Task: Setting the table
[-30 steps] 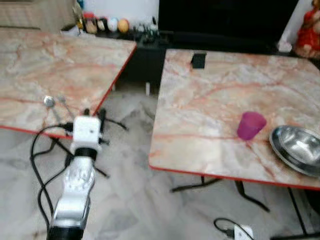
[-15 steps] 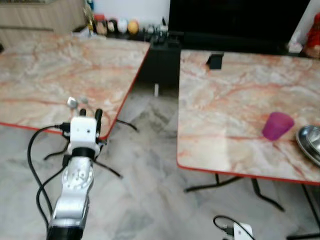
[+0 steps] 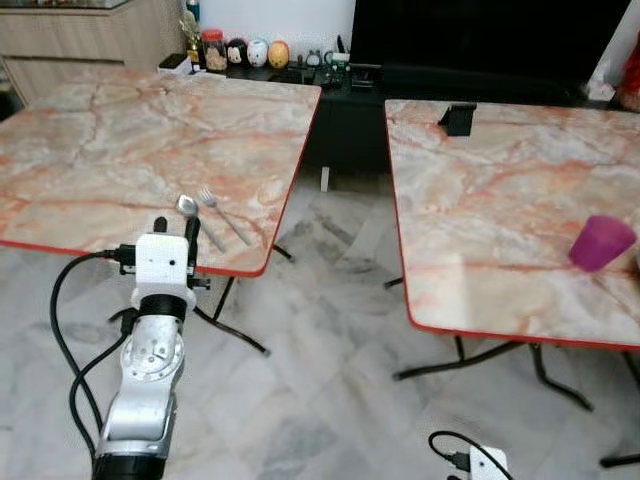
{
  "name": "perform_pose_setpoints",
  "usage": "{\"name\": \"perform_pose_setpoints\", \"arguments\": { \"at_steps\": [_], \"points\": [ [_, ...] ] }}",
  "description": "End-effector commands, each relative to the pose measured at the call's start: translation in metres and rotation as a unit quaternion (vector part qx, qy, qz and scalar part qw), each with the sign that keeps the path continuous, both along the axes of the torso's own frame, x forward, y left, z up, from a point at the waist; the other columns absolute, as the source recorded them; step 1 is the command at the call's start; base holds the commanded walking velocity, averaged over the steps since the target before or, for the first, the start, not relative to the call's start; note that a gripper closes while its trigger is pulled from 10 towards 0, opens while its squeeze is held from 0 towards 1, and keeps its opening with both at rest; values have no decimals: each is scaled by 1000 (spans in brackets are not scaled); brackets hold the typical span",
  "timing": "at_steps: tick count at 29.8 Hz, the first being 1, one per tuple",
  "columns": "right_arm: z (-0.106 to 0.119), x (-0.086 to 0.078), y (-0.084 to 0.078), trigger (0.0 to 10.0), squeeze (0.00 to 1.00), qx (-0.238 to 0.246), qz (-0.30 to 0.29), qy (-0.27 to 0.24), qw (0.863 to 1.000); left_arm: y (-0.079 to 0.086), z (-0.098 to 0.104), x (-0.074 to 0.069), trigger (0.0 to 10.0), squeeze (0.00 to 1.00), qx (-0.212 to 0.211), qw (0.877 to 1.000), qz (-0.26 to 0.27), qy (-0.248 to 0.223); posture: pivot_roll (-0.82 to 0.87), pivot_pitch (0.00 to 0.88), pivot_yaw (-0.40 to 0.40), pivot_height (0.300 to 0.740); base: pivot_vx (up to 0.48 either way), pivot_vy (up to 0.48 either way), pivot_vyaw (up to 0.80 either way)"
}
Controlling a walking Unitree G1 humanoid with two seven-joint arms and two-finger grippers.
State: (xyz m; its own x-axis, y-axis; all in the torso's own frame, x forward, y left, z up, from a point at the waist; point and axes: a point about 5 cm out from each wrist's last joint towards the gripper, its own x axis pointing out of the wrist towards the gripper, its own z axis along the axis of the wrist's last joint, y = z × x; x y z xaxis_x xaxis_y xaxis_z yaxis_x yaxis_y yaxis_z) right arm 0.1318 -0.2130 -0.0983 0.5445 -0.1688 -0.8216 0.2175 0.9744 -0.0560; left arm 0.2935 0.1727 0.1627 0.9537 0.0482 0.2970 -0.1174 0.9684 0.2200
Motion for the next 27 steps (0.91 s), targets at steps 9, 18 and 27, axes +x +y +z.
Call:
{"name": "perform_pose_setpoints", "arguments": {
  "at_steps": [9,18,27],
  "points": [
    [1,5,2,10000,0,2,-4,-6,1000,3,3,1,10000,0,2,1000,6,-2,66,0,-34,740,0,330,0],
    [1,5,1,10000,0,2,-2,-6,1000,2,3,1,10000,0,3,1000,6,-3,69,0,-38,740,0,330,0],
    [1,5,1,10000,0,2,0,-5,1000,3,4,1,10000,0,5,1000,7,-7,69,0,-38,740,0,283,0]
  ]
}}
